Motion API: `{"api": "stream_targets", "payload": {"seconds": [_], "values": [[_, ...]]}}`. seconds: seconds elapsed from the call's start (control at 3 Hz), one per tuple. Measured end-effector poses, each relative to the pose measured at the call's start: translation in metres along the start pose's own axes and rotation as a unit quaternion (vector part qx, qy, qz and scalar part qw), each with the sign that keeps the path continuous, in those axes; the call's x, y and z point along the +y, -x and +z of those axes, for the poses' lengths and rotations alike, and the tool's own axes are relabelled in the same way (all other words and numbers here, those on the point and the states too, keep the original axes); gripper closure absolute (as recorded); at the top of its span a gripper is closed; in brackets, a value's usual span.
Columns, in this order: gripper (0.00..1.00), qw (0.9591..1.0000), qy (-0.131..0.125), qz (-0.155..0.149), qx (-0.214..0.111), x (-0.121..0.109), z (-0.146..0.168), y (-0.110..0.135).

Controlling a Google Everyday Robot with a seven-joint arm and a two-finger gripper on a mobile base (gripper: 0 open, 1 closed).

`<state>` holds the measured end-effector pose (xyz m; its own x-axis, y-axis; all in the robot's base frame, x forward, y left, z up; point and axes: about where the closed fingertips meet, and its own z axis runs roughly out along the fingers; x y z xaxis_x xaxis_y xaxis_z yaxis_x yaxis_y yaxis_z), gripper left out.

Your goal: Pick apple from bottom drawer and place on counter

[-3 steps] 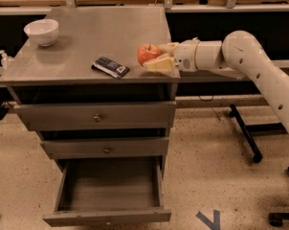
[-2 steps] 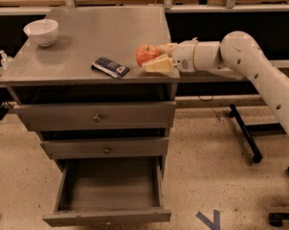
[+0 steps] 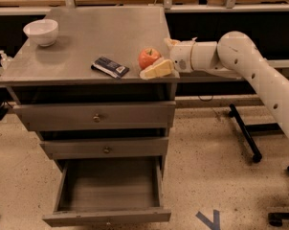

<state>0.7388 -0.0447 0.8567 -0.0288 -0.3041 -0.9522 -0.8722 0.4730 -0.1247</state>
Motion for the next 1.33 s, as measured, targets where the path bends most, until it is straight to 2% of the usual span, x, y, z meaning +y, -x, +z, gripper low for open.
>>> {"api": "stream_targets", "payload": {"seconds": [0.33, 0.67, 1.0, 1.33], "values": [[0.00, 1.0000, 0.000, 0.000, 0.000, 0.000, 0.000, 0.000], [0.00, 0.9998, -0.010, -0.017, -0.007, -0.003, -0.017, 0.007], [0.00, 0.9975, -0.042, -0.049, -0.029, -0.013, -0.063, 0.018], [0.00, 0.9975, -0.042, -0.049, -0.029, -0.014, -0.063, 0.018]]}}
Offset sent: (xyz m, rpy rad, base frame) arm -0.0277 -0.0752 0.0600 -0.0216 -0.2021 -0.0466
